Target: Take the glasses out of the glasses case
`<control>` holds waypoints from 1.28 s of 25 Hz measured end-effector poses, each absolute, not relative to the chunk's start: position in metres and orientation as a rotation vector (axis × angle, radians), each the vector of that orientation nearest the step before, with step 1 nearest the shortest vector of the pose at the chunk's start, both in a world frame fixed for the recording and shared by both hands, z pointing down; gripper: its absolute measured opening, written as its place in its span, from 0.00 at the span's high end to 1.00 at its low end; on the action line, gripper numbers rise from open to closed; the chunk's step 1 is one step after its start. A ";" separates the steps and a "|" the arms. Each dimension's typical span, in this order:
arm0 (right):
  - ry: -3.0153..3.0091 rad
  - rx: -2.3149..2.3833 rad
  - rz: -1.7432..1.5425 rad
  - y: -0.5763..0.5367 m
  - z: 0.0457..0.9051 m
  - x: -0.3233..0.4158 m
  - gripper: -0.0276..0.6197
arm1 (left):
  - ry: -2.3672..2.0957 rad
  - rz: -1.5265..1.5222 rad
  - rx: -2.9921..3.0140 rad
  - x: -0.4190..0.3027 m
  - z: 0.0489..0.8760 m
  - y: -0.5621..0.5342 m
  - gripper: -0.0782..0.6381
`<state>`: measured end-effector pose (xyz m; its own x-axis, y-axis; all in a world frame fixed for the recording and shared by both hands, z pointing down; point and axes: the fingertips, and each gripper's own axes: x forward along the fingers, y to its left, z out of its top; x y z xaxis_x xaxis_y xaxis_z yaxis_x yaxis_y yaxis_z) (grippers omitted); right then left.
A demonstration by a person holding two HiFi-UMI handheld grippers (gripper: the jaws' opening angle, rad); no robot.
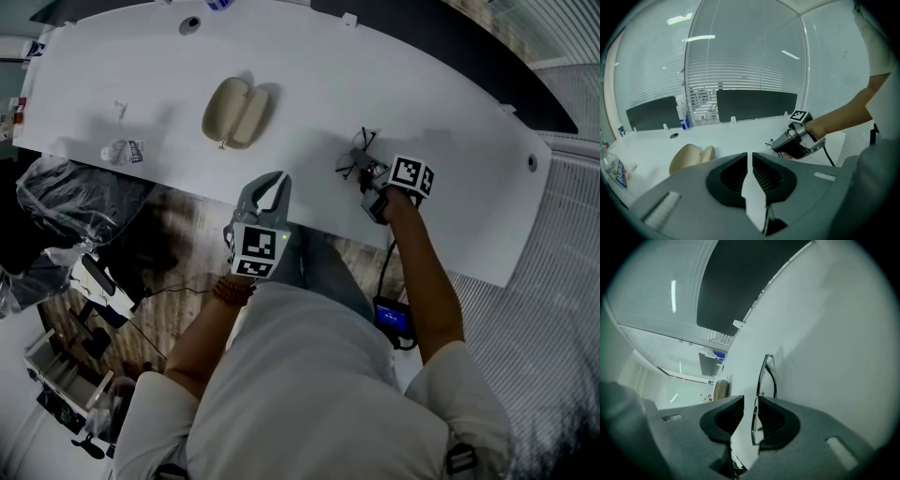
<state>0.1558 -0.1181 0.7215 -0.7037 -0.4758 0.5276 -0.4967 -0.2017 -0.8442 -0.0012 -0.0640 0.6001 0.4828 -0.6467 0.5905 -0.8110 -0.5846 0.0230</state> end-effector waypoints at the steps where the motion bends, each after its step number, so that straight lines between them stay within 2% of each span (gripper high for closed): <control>1: -1.969 1.204 2.097 -0.118 0.721 0.157 0.82 | -1.237 0.777 2.434 0.000 0.600 -0.064 0.84; 13: -1.844 1.231 2.036 -0.108 0.720 0.179 0.74 | -1.244 0.763 2.449 0.007 0.589 -0.059 0.84; 15: -1.830 1.245 2.015 -0.106 0.719 0.182 0.71 | -1.236 0.772 2.453 0.007 0.589 -0.059 0.84; 18: -1.777 1.253 2.173 -0.103 0.718 0.183 0.65 | -1.226 0.777 2.461 0.007 0.586 -0.058 0.84; 22: -1.706 1.227 2.472 -0.101 0.719 0.188 0.65 | -1.220 0.767 2.475 0.012 0.578 -0.060 0.84; 25: -1.703 1.246 2.523 -0.099 0.719 0.192 0.66 | -1.210 0.768 2.488 0.015 0.576 -0.062 0.84; 32: -1.796 1.229 1.927 -0.081 0.728 0.191 0.66 | -1.200 0.787 2.489 0.013 0.574 -0.059 0.85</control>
